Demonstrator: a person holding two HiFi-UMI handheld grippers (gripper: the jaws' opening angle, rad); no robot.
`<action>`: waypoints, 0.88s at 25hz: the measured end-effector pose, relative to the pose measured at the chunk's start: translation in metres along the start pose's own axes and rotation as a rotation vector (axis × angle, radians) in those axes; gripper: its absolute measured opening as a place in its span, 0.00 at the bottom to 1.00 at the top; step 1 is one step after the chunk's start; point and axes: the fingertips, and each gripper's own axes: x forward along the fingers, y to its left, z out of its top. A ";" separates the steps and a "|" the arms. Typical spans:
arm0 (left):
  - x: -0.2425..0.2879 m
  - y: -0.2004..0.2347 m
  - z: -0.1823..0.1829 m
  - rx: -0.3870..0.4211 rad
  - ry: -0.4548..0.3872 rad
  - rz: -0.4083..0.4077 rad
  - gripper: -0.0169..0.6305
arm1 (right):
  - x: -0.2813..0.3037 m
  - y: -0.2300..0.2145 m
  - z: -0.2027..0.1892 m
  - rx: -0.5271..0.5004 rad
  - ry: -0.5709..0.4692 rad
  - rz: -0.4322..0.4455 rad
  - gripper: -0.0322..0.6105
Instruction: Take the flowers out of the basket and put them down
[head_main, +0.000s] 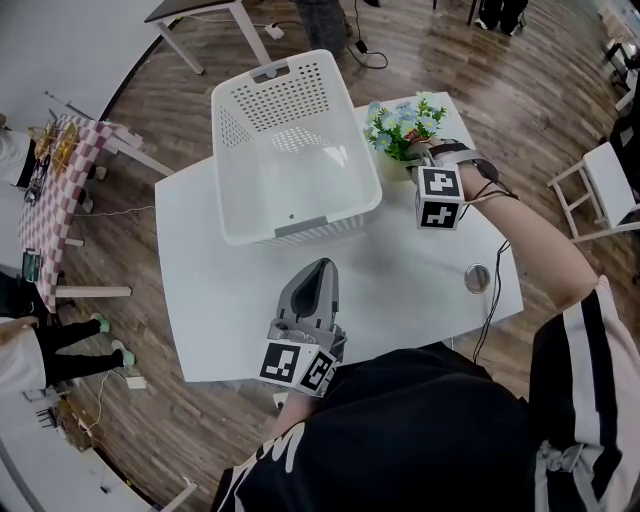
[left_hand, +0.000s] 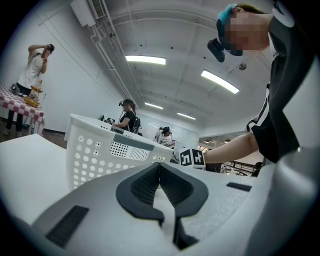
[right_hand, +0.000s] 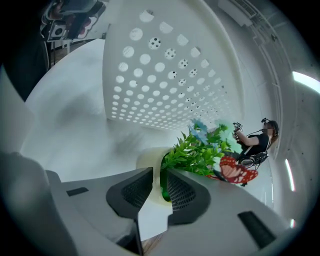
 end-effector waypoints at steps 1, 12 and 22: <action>0.000 0.000 0.001 0.002 -0.003 0.000 0.03 | -0.005 -0.002 0.002 0.016 -0.014 -0.011 0.19; 0.004 -0.003 0.010 0.022 -0.025 -0.013 0.03 | -0.099 -0.042 0.026 0.572 -0.358 -0.247 0.19; 0.011 -0.016 0.020 0.065 -0.041 -0.042 0.03 | -0.163 -0.042 0.064 0.854 -0.652 -0.332 0.17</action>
